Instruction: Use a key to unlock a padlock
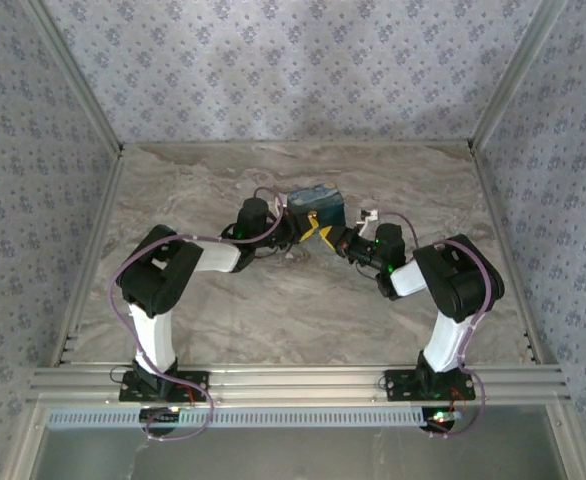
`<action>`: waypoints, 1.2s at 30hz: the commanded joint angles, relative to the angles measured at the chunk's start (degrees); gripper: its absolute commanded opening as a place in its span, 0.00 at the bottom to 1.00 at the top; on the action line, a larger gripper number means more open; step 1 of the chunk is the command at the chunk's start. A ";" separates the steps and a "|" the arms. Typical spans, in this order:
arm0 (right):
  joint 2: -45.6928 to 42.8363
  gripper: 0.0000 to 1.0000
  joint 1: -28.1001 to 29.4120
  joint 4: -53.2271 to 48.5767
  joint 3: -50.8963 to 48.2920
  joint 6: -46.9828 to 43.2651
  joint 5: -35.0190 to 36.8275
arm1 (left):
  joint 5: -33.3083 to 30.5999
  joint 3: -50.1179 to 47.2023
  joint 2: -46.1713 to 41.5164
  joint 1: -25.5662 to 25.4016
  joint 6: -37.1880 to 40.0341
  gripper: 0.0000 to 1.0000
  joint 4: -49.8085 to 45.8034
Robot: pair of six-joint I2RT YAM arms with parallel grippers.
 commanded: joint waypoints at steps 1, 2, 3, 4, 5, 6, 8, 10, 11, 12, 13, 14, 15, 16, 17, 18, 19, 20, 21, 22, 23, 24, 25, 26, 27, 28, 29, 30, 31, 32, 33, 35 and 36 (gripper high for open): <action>-0.23 0.00 0.85 -1.44 3.12 -1.27 2.03 | 9.59 0.71 -0.24 -3.77 -0.33 0.00 3.85; -0.28 0.00 0.94 -1.99 3.28 -1.27 2.03 | 9.57 0.68 -0.24 -3.82 -0.28 0.00 3.85; -0.47 0.00 1.18 -3.71 3.83 -1.36 1.91 | 9.60 0.54 -0.24 -3.90 -0.28 0.00 3.93; -0.58 0.00 1.47 -4.85 4.27 -1.41 1.67 | 9.68 0.53 -0.09 -4.05 -0.28 0.00 3.99; -0.61 0.00 1.81 -5.58 4.65 -1.67 1.34 | 9.84 0.62 0.01 -4.24 -0.28 0.00 4.02; -0.69 0.00 2.18 -6.53 4.87 -1.79 1.33 | 10.02 0.68 0.19 -4.49 -0.29 0.00 4.15; -0.55 0.00 2.53 -6.96 4.76 -1.79 1.67 | 10.63 0.97 0.39 -5.11 -0.29 0.00 4.37; -0.14 0.00 2.61 -6.76 4.62 -1.47 1.81 | 11.07 1.31 0.53 -5.74 -0.20 0.00 4.29; 0.17 0.00 2.70 -6.30 4.47 -1.20 1.90 | 11.26 1.50 0.63 -6.08 -0.10 0.00 4.29; 0.35 0.00 2.78 -5.80 4.37 -0.89 2.06 | 11.35 1.62 0.70 -6.36 -0.12 0.00 4.29; 0.44 0.00 2.94 -5.97 4.45 -0.75 2.37 | 11.64 1.89 0.80 -6.69 -0.11 0.00 4.20; 0.36 0.00 3.14 -6.27 4.69 -0.87 2.38 | 11.99 2.09 0.82 -6.89 -0.10 0.00 4.20; 0.32 0.00 3.32 -6.83 4.99 -0.92 2.26 | 12.23 2.22 0.83 -7.09 -0.02 0.00 4.20; 0.21 0.00 3.26 -7.21 5.13 -1.00 2.25 | 12.16 2.05 0.75 -7.21 -0.04 0.00 4.17; 0.14 0.00 3.38 -7.66 5.19 -1.09 2.06 | 12.07 1.89 0.52 -7.24 0.11 0.00 4.13; 0.10 0.00 3.29 -8.07 5.19 -1.18 1.83 | 11.92 1.56 0.17 -7.21 0.37 0.00 3.77; 0.02 0.00 3.25 -8.59 5.09 -1.18 1.52 | 11.28 1.15 -0.32 -7.04 0.84 0.00 2.65; -0.12 0.00 3.17 -9.03 4.88 -1.40 1.31 | 10.82 0.78 -0.79 -6.86 1.34 0.00 2.01; -0.32 0.00 3.09 -9.70 4.46 -1.65 1.28 | 10.26 0.27 -1.30 -6.52 1.77 0.00 1.39; -0.66 0.00 2.86 -10.64 3.83 -1.91 1.28 | 9.55 -0.34 -1.91 -6.12 2.04 0.00 0.68; -0.91 0.01 2.72 -10.94 3.23 -2.16 1.08 | 8.90 -0.74 -2.38 -5.75 2.20 0.00 0.45; -1.12 0.02 2.47 -10.92 2.58 -2.18 0.81 | 8.28 -1.08 -2.97 -5.33 2.70 0.00 -0.51; -1.45 0.04 2.22 -10.94 1.78 -2.29 0.69 | 7.62 -1.26 -3.50 -4.98 3.32 0.00 -1.72; -1.93 0.07 1.81 -11.09 0.90 -2.40 0.44 | 6.83 -1.48 -4.07 -4.55 4.06 0.00 -2.92; -2.37 0.10 1.45 -11.30 0.01 -2.62 0.19 | 6.18 -1.57 -4.66 -4.26 5.03 0.00 -4.51; -2.89 0.13 1.20 -11.59 -0.71 -2.82 0.14 | 5.46 -1.57 -5.12 -3.99 5.78 0.00 -6.03; -3.53 0.15 0.83 -12.03 -1.59 -3.19 -0.07 | 5.09 -1.52 -5.45 -3.80 6.45 0.00 -6.91; -4.28 0.17 0.54 -12.41 -2.31 -3.62 -0.28 | 4.67 -1.49 -5.68 -3.64 7.00 0.00 -7.94; -5.20 0.19 0.20 -13.34 -3.09 -4.26 -0.51 | 4.30 -1.51 -5.91 -3.53 7.48 0.00 -8.63; -6.45 0.22 -0.12 -14.80 -3.81 -4.97 -0.71 | 4.01 -1.40 -6.04 -3.43 7.82 0.00 -9.39; -7.55 0.24 -0.38 -16.15 -4.43 -5.77 -0.74 | 3.68 -1.31 -6.17 -3.43 8.32 0.00 -10.33; -10.50 0.28 -0.90 -20.70 -5.25 -8.03 -1.16 | 2.91 -1.32 -6.56 -3.43 9.37 0.00 -12.00; -12.27 0.30 -1.15 -23.72 -5.50 -9.67 -1.34 | 2.69 -1.41 -6.66 -3.47 9.52 0.00 -12.13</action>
